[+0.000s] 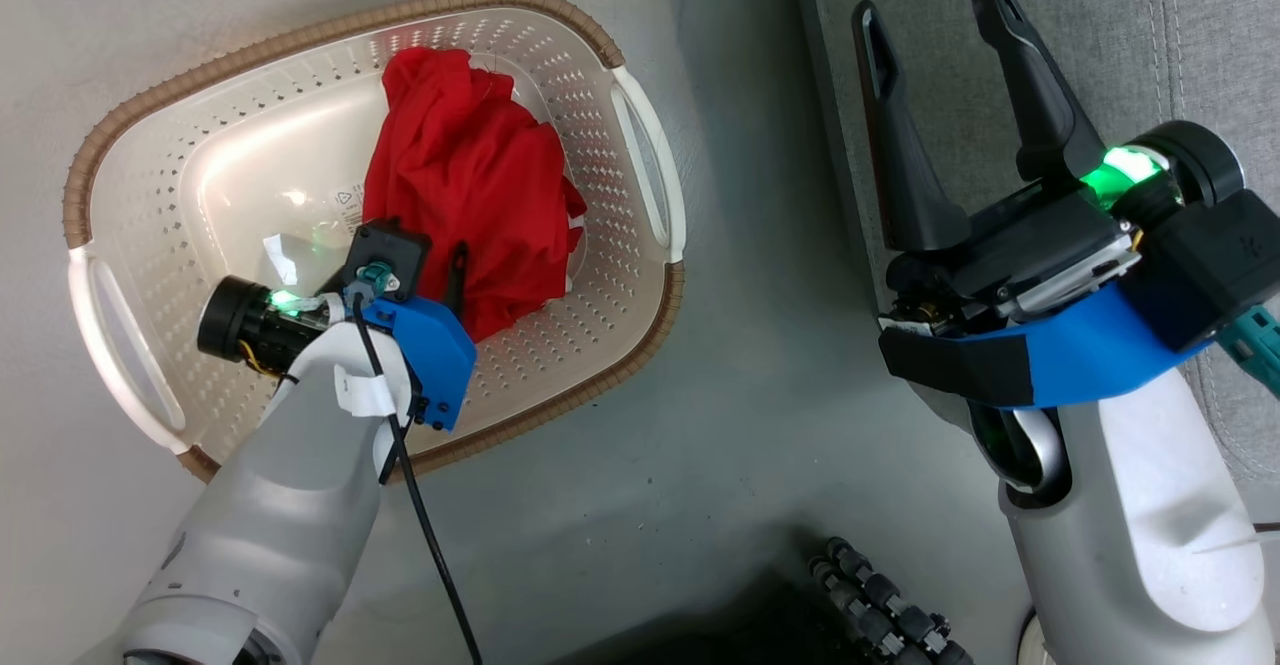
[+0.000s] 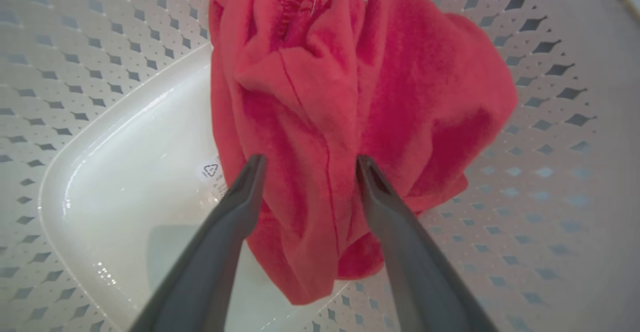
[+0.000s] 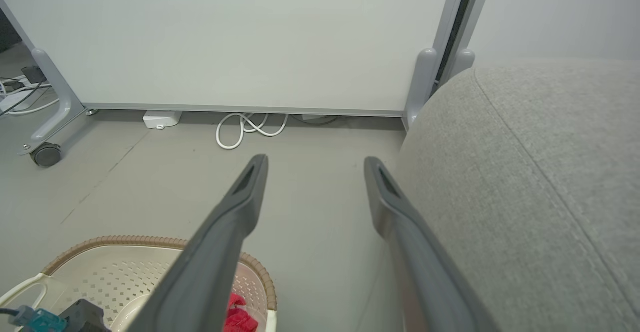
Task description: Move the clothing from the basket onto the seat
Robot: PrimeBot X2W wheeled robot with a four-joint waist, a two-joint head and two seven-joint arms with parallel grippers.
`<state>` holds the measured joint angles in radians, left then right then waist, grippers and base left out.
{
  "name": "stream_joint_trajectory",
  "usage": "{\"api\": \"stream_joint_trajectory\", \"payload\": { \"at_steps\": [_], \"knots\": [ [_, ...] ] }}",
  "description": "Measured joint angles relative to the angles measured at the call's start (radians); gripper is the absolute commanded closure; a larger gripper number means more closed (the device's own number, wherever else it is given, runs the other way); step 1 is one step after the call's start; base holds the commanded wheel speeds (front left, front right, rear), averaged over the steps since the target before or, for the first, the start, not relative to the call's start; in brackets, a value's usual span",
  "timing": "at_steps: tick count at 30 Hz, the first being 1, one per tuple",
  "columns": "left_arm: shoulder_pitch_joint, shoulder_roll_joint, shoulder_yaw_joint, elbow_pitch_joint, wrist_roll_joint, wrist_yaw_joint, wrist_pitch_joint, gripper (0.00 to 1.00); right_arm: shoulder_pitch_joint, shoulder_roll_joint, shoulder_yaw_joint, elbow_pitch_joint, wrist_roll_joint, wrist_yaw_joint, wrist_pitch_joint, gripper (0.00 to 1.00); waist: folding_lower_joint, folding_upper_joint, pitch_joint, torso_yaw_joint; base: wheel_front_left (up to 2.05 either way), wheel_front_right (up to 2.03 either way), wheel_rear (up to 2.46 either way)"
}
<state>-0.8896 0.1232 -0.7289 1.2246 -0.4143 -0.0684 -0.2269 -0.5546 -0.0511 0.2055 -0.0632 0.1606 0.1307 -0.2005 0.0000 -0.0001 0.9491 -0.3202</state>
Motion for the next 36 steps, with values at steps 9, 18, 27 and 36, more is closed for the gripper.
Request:
{"api": "stream_joint_trajectory", "payload": {
  "at_steps": [9, 18, 27, 36],
  "knots": [
    [-0.018, -0.005, -0.010, 0.033, -0.007, 0.004, 0.016, 1.00, 0.009, 0.000, 0.000, 0.004, 0.010, 0.000, -0.011, 0.00, 0.0000, 0.0000, -0.004, -0.011, 0.00, 0.00, 0.00],
    [-0.026, -0.001, -0.015, 0.044, -0.021, -0.003, 0.014, 1.00, 0.004, 0.000, 0.015, 0.027, 0.021, 0.000, -0.021, 0.00, 0.0000, 0.0000, -0.012, -0.016, 0.00, 0.00, 0.00],
    [0.020, -0.020, -0.028, 0.037, -0.028, -0.013, -0.023, 1.00, -0.014, 0.000, 0.054, 0.119, 0.032, 0.000, -0.044, 0.00, 0.0000, 0.0001, -0.108, -0.009, 0.00, 0.00, 0.00],
    [0.109, -0.051, -0.025, -0.096, -0.043, -0.034, -0.034, 1.00, 0.012, 0.002, 0.053, 0.213, -0.002, 0.000, -0.032, 0.00, -0.0002, 0.0002, -0.315, 0.056, 0.00, 0.00, 0.00]
  ]
}}
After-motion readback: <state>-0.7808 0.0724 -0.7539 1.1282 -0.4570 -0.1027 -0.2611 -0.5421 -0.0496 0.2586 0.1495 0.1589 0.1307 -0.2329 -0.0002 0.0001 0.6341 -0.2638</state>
